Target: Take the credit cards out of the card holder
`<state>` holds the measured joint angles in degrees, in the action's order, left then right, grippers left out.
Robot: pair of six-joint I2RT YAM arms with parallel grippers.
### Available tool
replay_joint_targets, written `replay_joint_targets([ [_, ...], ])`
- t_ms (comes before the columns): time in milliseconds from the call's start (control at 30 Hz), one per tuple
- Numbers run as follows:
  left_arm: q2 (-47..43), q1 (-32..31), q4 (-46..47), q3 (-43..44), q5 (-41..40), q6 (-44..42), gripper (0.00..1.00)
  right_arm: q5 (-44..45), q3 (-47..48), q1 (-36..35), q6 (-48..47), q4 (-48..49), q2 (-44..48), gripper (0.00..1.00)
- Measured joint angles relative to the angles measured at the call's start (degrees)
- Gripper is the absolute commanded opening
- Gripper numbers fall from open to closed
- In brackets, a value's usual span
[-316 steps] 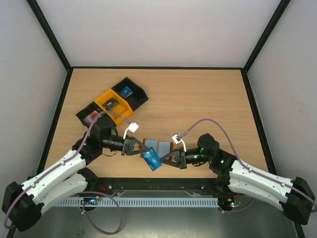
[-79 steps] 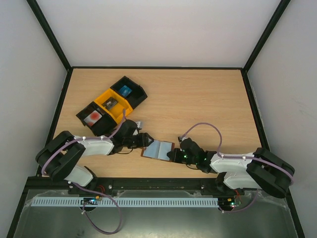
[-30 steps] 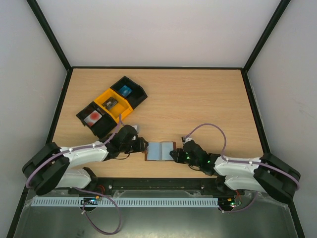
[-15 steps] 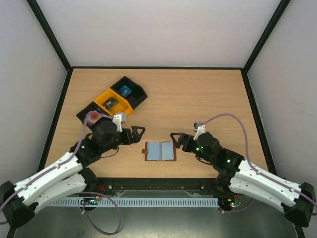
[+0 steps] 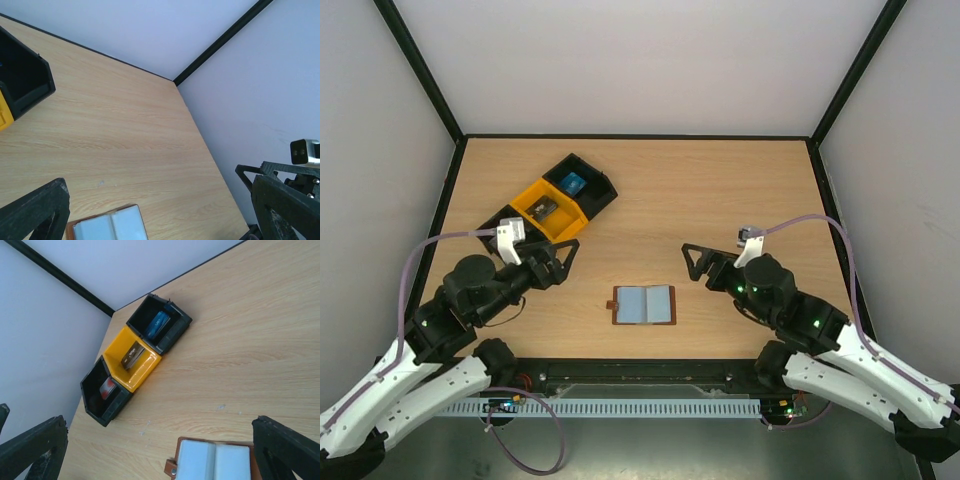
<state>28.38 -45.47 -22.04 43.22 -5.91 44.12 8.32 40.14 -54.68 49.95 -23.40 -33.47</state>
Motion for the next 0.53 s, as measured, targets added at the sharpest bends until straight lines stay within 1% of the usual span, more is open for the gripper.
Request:
replay_joint_targets([
  [233,-1.4,0.0,-0.8,-0.3,-0.8,-0.4,1.00,2.6,0.2,0.0,-0.6,-1.7,2.8,0.98],
  [533,-1.7,0.0,-0.6,-3.8,-1.2,-0.5,1.00,4.1,0.2,0.0,-0.7,-1.8,4.4,0.98],
])
